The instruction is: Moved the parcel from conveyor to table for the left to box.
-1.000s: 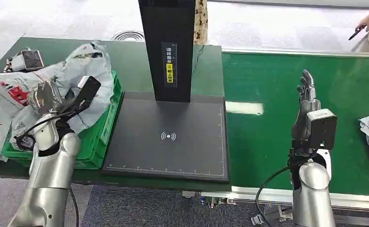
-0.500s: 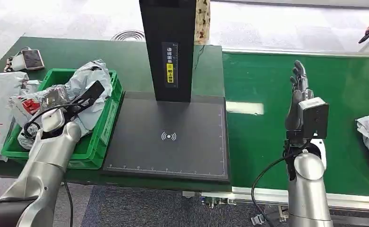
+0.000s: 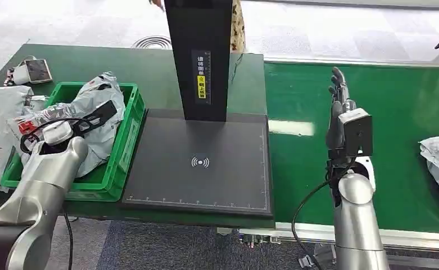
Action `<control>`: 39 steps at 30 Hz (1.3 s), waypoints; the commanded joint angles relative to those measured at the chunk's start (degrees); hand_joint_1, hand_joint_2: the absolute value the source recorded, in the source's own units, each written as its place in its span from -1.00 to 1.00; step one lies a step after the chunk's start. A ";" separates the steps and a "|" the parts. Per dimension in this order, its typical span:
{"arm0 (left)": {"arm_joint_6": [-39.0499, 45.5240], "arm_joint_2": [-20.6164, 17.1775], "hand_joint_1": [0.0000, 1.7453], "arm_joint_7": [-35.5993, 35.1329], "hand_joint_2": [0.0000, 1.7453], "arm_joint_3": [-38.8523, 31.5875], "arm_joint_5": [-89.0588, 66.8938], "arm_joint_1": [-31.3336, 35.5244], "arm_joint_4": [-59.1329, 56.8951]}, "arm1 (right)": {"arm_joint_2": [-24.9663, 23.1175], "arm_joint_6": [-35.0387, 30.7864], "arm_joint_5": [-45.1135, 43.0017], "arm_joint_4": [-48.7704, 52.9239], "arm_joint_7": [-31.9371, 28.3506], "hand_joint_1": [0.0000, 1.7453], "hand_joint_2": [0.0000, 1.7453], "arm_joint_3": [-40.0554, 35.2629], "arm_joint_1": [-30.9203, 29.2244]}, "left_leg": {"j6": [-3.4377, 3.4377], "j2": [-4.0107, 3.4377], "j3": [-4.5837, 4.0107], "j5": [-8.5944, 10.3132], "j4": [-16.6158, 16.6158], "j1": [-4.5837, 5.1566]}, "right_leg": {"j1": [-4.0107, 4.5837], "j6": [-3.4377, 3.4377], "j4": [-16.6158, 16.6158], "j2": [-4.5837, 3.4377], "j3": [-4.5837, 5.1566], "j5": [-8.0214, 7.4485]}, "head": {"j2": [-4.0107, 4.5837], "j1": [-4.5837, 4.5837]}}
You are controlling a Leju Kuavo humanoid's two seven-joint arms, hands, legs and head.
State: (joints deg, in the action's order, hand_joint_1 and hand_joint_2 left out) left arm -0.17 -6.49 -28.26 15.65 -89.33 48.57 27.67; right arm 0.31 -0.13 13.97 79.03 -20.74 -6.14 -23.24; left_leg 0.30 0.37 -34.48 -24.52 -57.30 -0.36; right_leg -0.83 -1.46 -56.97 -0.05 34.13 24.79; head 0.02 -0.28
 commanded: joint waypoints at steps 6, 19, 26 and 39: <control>4.05 -0.16 -1.00 4.11 1.00 -2.92 0.13 3.98 -6.15 | -0.24 0.03 0.00 -5.04 0.24 -1.00 -1.00 -0.59 -2.76 | -0.03 -0.11 0.07 -0.05 -0.01 -0.04 | 0.04 0.07 0.02 -0.08 -0.07 0.00 | 0.00 0.00; 25.13 2.14 -1.00 12.07 -1.00 -10.49 3.26 1.22 2.32 | 0.26 -0.23 0.37 -3.66 0.25 -1.00 -1.00 0.55 -1.97 | -0.02 -0.03 0.05 -0.03 0.00 -0.02 | 0.03 0.06 0.04 0.01 -0.06 0.02 | 0.00 0.00; 38.48 6.67 -1.00 31.09 1.00 -11.85 21.47 -12.35 29.21 | 0.81 -1.29 0.65 -0.47 -0.10 -1.00 -1.00 2.30 2.04 | 0.01 0.17 0.28 -0.04 0.17 0.00 | 0.01 0.06 0.25 0.22 -0.35 0.09 | 0.00 -0.02; 23.10 11.55 -1.00 46.53 1.00 0.80 54.77 -26.84 40.96 | 1.65 -0.96 0.34 -0.79 0.07 -1.00 -1.00 0.45 3.27 | 0.05 0.04 0.19 -0.16 0.10 0.08 | -0.08 -0.04 0.27 0.07 -0.26 0.12 | 0.00 0.02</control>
State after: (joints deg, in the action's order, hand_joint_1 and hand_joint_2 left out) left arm 23.95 3.60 16.26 12.61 -37.71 24.35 68.35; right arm 0.55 -1.16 14.21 79.19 -20.94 -4.52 -20.61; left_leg 0.37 0.40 -34.56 -24.64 -57.32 -0.29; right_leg -0.92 -1.57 -56.82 -0.03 34.15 24.85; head 0.02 -0.26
